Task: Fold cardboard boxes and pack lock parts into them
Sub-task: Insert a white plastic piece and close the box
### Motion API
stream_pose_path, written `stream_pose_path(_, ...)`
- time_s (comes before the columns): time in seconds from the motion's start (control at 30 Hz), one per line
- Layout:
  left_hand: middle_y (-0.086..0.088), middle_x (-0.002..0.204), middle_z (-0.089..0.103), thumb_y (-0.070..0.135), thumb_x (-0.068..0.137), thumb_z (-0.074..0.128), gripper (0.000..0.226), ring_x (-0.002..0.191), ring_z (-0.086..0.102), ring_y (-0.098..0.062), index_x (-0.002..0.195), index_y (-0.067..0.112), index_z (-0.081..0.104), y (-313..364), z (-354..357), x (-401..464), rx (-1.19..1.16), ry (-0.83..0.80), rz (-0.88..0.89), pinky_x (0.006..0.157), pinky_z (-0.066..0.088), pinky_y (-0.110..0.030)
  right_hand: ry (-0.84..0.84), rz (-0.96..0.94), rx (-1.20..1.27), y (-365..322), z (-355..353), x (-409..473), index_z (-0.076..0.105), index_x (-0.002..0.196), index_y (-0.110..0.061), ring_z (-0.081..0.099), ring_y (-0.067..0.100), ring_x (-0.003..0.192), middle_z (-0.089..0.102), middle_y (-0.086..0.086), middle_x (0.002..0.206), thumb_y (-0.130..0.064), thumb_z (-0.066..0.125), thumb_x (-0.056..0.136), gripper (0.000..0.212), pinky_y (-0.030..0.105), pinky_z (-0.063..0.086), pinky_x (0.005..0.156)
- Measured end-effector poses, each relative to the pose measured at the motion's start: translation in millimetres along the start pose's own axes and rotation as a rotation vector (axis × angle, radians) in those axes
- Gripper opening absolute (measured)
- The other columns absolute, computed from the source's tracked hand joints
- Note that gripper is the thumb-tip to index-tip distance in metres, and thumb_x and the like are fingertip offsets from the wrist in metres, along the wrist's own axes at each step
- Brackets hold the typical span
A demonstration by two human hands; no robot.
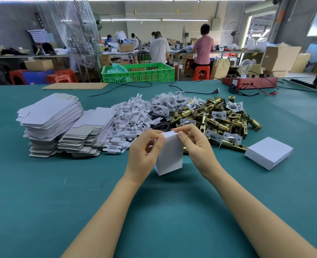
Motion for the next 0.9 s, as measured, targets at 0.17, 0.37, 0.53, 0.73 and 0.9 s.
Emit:
stream_pose_path(0.17,0.017,0.083,0.061,0.022,0.086,0.068,0.024,0.073,0.057,0.003,0.096,0.039,0.054,-6,2,-5,0.091,0.000,0.066,0.065,0.043,-0.008,0.024,-0.111,-0.095,3,-2,-6,0.065,0.099,-0.022,0.056,0.005,0.077,0.065,-0.002,0.087,-0.014,0.055,0.097,0.012,0.021,0.042,0.069)
stream_pose_path(0.37,0.017,0.091,0.059,0.029,0.090,0.062,0.005,0.074,0.054,0.005,0.094,0.028,0.059,-7,3,-7,0.110,-0.018,0.115,0.063,0.038,-0.006,0.041,-0.242,-0.257,8,-1,-8,0.065,0.106,-0.012,0.059,0.000,0.079,0.062,-0.017,0.087,-0.012,0.060,0.092,0.015,0.010,0.041,0.070)
stream_pose_path(0.53,0.029,0.103,0.060,0.041,0.086,0.062,0.029,0.075,0.062,-0.003,0.114,0.041,0.053,-15,6,-13,0.128,-0.080,-0.029,0.063,0.052,-0.022,0.004,-0.203,-0.262,12,2,-12,0.053,0.111,-0.041,0.063,0.006,0.086,0.063,-0.017,0.096,-0.027,0.061,0.088,0.029,0.019,0.048,0.072)
stream_pose_path(0.73,0.017,0.100,0.067,0.035,0.078,0.079,0.048,0.076,0.068,-0.003,0.109,0.054,0.047,-33,-1,-12,0.133,-0.176,-0.345,0.072,0.058,-0.029,-0.121,0.065,-0.271,37,-2,-9,0.036,0.139,-0.032,0.062,0.008,0.100,0.064,-0.008,0.110,-0.025,0.067,0.089,0.059,0.020,0.051,0.081)
stream_pose_path(0.9,0.011,0.097,0.069,0.024,0.082,0.078,0.036,0.079,0.066,0.002,0.099,0.043,0.052,-40,-2,-10,0.115,-0.158,-0.446,0.065,0.051,-0.012,-0.167,0.078,-0.309,38,-3,-6,0.048,0.130,-0.021,0.060,0.008,0.107,0.064,-0.006,0.114,-0.020,0.069,0.087,0.048,0.030,0.052,0.088)
Point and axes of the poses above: each hand's wrist, its own x-axis towards the middle knuckle, its own z-axis out of the palm, y = z × x, the point moved 4 cm from there along x, towards the middle knuckle
